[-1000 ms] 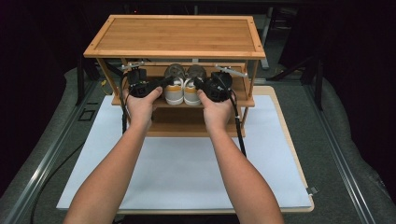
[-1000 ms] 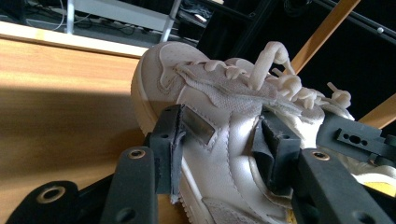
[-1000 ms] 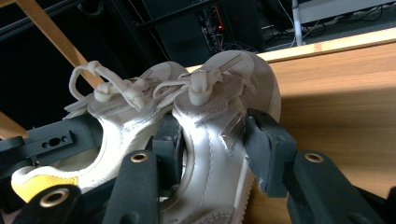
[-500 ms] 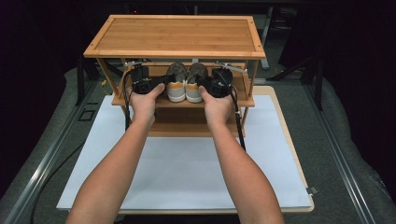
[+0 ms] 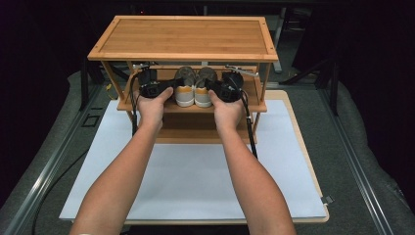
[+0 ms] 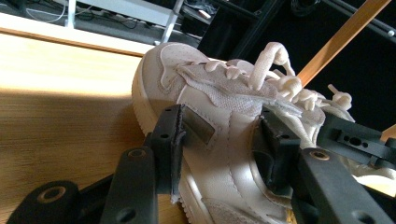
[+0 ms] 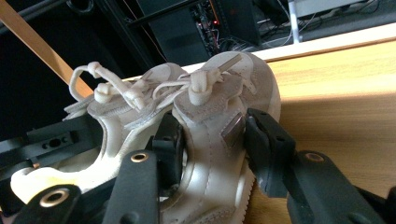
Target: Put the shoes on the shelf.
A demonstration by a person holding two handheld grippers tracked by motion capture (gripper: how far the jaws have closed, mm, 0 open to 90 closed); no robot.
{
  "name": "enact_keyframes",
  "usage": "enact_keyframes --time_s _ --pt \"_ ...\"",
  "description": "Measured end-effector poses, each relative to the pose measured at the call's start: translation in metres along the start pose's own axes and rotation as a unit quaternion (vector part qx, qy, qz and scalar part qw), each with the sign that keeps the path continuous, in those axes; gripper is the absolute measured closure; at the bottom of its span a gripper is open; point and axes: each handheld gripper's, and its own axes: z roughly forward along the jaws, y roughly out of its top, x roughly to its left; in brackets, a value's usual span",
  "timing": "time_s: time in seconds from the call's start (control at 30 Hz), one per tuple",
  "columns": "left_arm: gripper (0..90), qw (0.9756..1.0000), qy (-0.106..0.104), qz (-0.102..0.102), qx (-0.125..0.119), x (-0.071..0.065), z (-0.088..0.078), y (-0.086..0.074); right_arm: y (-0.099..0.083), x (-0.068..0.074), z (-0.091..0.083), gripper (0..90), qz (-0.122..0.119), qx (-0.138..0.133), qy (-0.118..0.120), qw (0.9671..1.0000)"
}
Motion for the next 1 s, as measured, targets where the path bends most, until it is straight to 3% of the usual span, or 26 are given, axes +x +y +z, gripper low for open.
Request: enact_keyframes --time_s 0.03,0.1,0.13,0.17,0.3,0.57,0.7,0.87,1.0 --pt "56.6 0.9999 0.0 -0.009 -0.007 -0.0011 0.0011 0.0 -0.0001 -0.0001 0.0007 58.5 0.001 -0.002 0.002 1.0" --pt "56.6 1.0 0.001 0.0 0.0 0.0014 0.0004 0.0004 -0.0007 -0.0011 0.0027 58.5 0.003 -0.013 0.013 0.9998" --pt "56.6 1.0 0.002 -0.006 -0.002 0.0013 0.001 0.0003 0.0 -0.0004 0.0019 58.5 0.004 -0.001 0.0 1.0" --pt "56.6 0.9998 0.001 -0.016 -0.008 0.0001 0.0022 0.0002 0.0 -0.0016 0.003 58.5 0.007 -0.001 0.002 1.0" --pt "56.5 0.9999 0.004 -0.013 -0.005 0.0003 0.004 0.0015 0.0018 -0.0025 0.0055 58.5 0.01 0.002 -0.001 0.9999" --pt "56.0 0.9996 -0.003 -0.028 -0.002 0.003 0.007 0.0032 0.003 -0.0064 0.0084 58.2 0.017 0.005 0.003 0.9998" --pt "54.5 0.9996 -0.003 -0.029 0.002 0.003 0.0062 0.0038 0.0029 -0.0057 0.0071 56.7 0.019 0.007 -0.005 0.9998" --pt "50.1 0.9981 -0.021 -0.055 -0.02 0.0012 0.0026 0.0049 0.0032 -0.0058 0.0058 55.3 0.027 0.006 -0.006 0.9996" --pt "48.7 0.9986 -0.025 -0.046 -0.009 0.0003 -0.0011 0.0056 0.004 -0.0091 0.0048 54.5 0.042 0.013 -0.007 0.999"
